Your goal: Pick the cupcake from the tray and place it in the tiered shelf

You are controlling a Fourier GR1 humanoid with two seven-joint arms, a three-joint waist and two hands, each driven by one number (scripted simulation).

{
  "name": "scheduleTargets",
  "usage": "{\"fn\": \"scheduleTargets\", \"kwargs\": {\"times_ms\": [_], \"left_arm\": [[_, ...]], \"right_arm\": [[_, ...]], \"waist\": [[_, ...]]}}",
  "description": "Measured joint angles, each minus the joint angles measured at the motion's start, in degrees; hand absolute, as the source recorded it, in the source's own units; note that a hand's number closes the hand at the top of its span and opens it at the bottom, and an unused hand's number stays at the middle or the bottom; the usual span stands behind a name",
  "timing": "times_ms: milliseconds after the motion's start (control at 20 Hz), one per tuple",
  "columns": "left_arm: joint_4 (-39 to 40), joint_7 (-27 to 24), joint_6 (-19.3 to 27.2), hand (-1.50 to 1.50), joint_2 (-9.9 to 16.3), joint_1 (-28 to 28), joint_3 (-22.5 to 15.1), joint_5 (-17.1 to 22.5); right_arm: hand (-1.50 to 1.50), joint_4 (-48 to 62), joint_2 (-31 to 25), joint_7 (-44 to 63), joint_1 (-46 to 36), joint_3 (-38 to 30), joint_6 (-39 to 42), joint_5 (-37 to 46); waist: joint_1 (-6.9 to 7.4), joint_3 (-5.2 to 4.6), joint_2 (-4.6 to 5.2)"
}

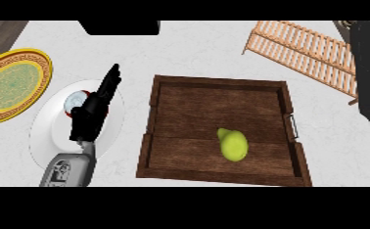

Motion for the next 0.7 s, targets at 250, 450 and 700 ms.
{"fn": "scheduleTargets", "kwargs": {"times_ms": [250,450,700], "left_arm": [[-1.0,0.7,-0.1,0.0,0.1,0.7,-0.4,-0.3],[-1.1,-0.5,-0.1,0.0,0.1,1.9,-0.4,-0.5],[0.2,-1.2,-1.0,0.0,0.5,1.0,0.3,0.1]], "right_arm": [[-1.5,-5.2,0.9,-0.2,1.2,-1.1,-1.0,-2.6],[-1.5,-9.1,2.2,-0.8,1.6,-1.4,-1.5,-6.2],[-1.5,-13.3,1.5,-2.1,1.4,-1.0,-0.5,-11.1]], "waist": [[0.01,0.01,-0.04],[0.0,0.02,-0.06],[-0.05,0.0,-0.03]]}}
